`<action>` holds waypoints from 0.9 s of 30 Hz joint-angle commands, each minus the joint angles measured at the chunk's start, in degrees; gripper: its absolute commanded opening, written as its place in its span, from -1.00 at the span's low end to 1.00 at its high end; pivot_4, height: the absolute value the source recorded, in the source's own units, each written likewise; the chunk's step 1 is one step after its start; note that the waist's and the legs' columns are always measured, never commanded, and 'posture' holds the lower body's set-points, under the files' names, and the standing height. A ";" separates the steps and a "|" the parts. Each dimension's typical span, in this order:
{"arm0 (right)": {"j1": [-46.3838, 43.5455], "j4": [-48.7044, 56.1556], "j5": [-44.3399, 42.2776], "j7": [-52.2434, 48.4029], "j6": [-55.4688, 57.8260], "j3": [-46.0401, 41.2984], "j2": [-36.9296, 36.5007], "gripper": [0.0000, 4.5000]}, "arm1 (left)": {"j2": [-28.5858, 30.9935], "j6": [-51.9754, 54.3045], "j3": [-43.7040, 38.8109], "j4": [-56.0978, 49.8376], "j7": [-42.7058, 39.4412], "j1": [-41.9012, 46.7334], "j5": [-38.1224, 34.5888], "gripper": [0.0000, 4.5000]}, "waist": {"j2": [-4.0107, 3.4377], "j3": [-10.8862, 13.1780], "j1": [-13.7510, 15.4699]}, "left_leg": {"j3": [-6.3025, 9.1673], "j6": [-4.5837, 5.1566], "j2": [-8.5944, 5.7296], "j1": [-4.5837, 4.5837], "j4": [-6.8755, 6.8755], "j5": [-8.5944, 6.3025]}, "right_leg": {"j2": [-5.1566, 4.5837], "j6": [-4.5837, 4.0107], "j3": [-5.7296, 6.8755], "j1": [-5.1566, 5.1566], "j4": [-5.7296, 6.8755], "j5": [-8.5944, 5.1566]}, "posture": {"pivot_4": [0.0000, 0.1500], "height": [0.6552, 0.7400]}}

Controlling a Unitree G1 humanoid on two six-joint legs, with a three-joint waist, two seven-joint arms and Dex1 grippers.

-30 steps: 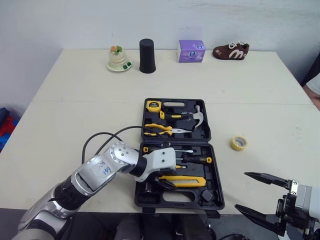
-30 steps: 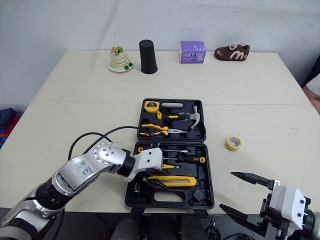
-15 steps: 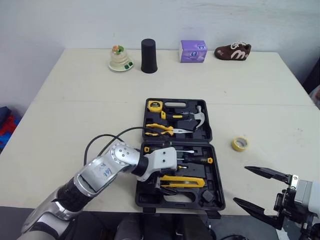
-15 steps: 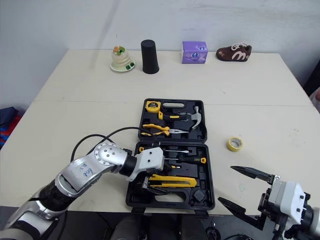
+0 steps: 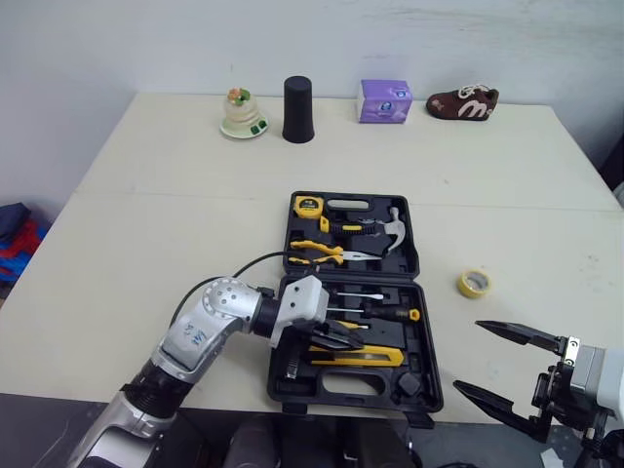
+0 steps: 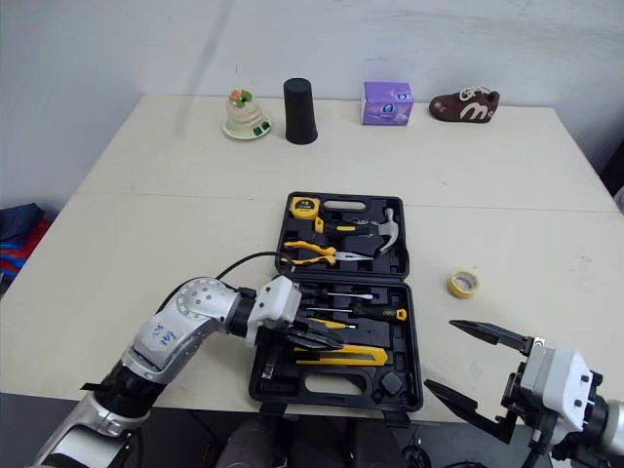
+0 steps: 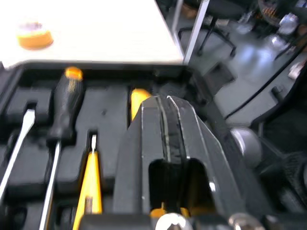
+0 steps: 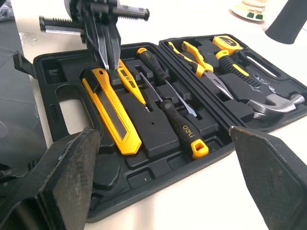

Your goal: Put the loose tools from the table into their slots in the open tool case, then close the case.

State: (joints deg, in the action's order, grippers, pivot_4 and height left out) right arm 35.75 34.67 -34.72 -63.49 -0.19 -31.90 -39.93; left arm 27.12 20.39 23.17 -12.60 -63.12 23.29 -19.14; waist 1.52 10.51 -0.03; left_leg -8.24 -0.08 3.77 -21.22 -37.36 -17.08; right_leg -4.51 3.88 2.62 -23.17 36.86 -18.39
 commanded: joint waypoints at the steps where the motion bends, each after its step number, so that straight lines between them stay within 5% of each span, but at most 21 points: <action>1: 0.64 1.15 -0.60 0.48 0.26 -2.63 -0.04 1.00 | -1.17 -1.37 1.90 0.15 2.18 -0.55 3.35 -0.97 | 0.00 0.00 0.03 | 0.00 0.02 0.00 -0.01 0.00 -0.01 | -0.02 0.00 0.00 0.00 -0.02 0.00 | 1.00 1.00; 14: 1.24 0.99 -0.35 0.91 0.39 -3.44 0.21 1.00 | 5.47 3.23 10.44 3.71 3.01 -1.58 16.99 -0.97 | -0.17 -0.24 -0.05 | 0.19 0.01 0.12 0.36 0.12 -0.08 | -0.06 -0.03 0.16 0.56 -0.35 -0.01 | 1.00 1.00; 24: -0.48 -0.81 -3.15 7.31 3.72 -5.56 2.28 1.00 | 1.23 -2.08 3.17 1.25 2.56 -1.44 8.04 -0.97 | -0.17 -1.02 -0.04 | 0.19 -0.02 0.19 0.82 0.31 -0.17 | -0.06 -0.22 0.11 0.92 -0.56 -0.12 | 1.00 1.00; 27: -1.52 -3.81 -3.34 11.38 4.99 -10.01 3.75 1.00 | -0.16 0.85 -4.42 -1.47 4.72 -0.96 2.15 -0.58 | -0.23 -0.96 0.00 | 0.20 -0.01 0.19 0.49 0.27 -0.16 | -0.08 -0.19 0.11 0.65 -0.55 -0.08 | 1.00 1.00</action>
State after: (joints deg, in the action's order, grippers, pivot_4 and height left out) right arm 34.05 31.85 -36.57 -53.90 4.37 -38.25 -36.69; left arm 27.35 20.97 23.42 -11.27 -59.29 21.86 -13.51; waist 1.29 9.55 -0.02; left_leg -8.01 -0.08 3.94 -20.84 -37.11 -17.24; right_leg -4.60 3.72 2.74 -22.58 36.31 -18.46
